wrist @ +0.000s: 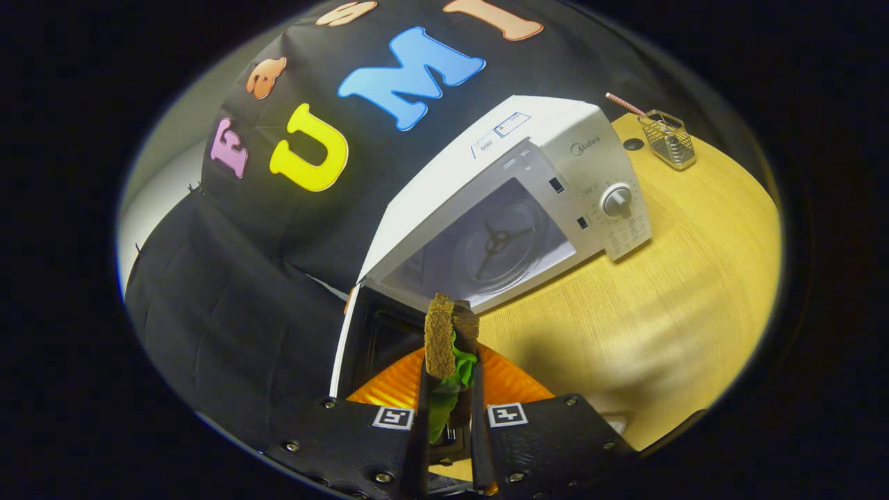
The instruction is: Open the microwave, put the food inside, and close the microwave door.
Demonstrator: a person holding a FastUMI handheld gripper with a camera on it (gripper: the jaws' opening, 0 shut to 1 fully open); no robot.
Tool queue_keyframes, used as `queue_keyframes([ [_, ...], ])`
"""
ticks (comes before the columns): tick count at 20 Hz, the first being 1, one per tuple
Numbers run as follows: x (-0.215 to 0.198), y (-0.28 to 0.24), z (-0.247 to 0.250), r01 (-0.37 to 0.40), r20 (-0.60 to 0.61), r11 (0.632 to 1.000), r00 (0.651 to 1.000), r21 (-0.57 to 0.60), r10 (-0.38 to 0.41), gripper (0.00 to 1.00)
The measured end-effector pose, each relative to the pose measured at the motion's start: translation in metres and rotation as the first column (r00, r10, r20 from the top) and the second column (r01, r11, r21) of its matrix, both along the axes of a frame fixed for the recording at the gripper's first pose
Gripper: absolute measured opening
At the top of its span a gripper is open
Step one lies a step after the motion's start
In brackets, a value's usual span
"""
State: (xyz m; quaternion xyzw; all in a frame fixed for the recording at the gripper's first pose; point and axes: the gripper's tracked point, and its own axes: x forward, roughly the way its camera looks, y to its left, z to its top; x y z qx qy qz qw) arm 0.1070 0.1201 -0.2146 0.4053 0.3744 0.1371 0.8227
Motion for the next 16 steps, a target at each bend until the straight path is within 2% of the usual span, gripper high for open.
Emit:
queue_keyframes([
  [8,0.058,0.017,-0.022,0.166,0.038,0.984,0.985,0.058,-0.169,0.24],
  [16,0.106,0.027,-0.050,0.332,0.052,0.935,0.939,0.128,-0.341,0.24],
])
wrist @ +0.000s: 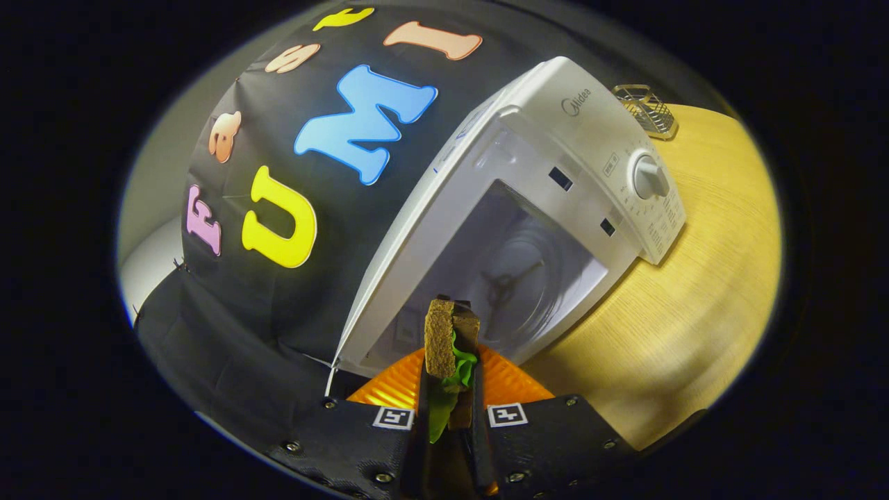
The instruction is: Open the microwave, put the food inside, and close the microwave door.
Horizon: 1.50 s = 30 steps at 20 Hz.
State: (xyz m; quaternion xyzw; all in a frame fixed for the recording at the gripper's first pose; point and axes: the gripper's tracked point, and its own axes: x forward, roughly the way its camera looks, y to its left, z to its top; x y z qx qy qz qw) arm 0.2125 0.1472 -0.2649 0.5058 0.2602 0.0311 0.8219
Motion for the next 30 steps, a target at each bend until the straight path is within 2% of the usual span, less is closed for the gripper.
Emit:
queue_keyframes([
  [7,0.041,0.018,-0.028,0.126,0.005,0.988,0.992,0.088,-0.126,0.24],
  [12,0.064,0.015,-0.056,0.201,-0.001,0.977,0.979,0.072,-0.202,0.24],
  [19,0.087,0.011,-0.090,0.257,-0.043,0.962,0.966,0.095,-0.254,0.24],
  [22,0.087,0.013,-0.095,0.256,-0.062,0.963,0.966,0.084,-0.251,0.29],
  [23,0.086,0.011,-0.097,0.254,-0.066,0.964,0.966,0.077,-0.249,0.34],
  [25,0.082,0.011,-0.100,0.250,-0.094,0.967,0.965,0.055,-0.244,0.37],
  [26,0.082,0.011,-0.100,0.246,-0.082,0.968,0.967,0.049,-0.242,0.44],
  [27,0.080,0.009,-0.091,0.237,-0.064,0.970,0.970,0.056,-0.234,0.54],
  [29,0.075,0.005,-0.084,0.223,-0.063,0.975,0.973,0.015,-0.222,0.87],
  [30,0.070,0.002,-0.085,0.213,-0.068,0.977,0.974,-0.023,-0.214,0.96],
])
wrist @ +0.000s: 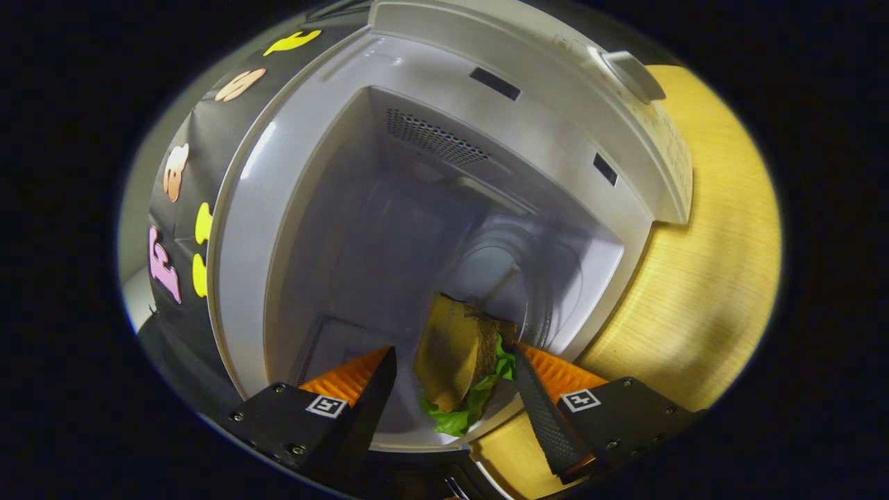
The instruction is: Open the microwave, put the food inside, and close the microwave door.
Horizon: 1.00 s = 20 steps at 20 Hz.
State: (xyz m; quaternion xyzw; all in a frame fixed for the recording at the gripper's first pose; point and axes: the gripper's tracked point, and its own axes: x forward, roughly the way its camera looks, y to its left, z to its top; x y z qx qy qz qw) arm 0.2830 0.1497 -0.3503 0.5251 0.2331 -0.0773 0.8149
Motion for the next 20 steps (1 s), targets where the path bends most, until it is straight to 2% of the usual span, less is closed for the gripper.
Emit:
queue_keyframes([
  [3,-0.017,-0.005,0.006,-0.041,-0.021,0.996,0.999,-0.078,0.040,0.96],
  [7,-0.034,-0.010,0.018,-0.091,-0.033,0.989,0.996,-0.114,0.088,0.96],
  [11,-0.057,-0.023,0.055,-0.137,-0.007,0.971,0.990,-0.197,0.139,0.96],
  [15,-0.084,-0.031,0.096,-0.209,0.026,0.934,0.974,-0.288,0.226,0.96],
  [20,-0.124,-0.033,0.144,-0.295,0.060,0.866,0.936,-0.404,0.347,0.96],
])
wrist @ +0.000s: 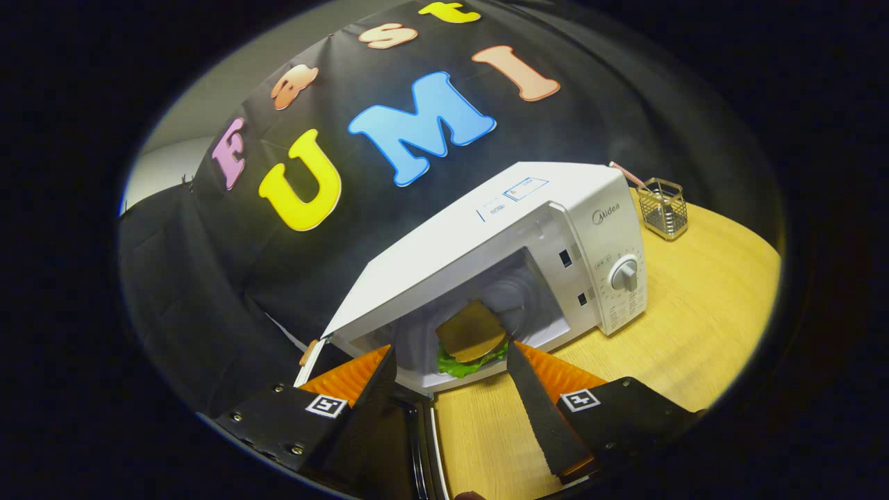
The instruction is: Open the microwave, put the food inside, and close the microwave door.
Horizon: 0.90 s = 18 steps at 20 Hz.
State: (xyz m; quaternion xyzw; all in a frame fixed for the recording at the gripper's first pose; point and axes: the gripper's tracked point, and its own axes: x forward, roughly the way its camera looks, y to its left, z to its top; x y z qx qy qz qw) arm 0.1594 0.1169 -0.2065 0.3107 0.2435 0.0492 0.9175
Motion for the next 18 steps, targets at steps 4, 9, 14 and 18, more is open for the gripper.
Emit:
queue_keyframes([
  [4,-0.026,0.003,0.043,-0.087,0.089,0.990,0.991,-0.112,0.097,0.96],
  [9,-0.054,0.018,0.089,-0.158,0.194,0.960,0.959,-0.230,0.204,0.96],
  [14,-0.084,0.048,0.126,-0.213,0.284,0.935,0.913,-0.283,0.294,0.96],
  [18,-0.109,0.083,0.143,-0.270,0.327,0.909,0.869,-0.316,0.372,0.96],
])
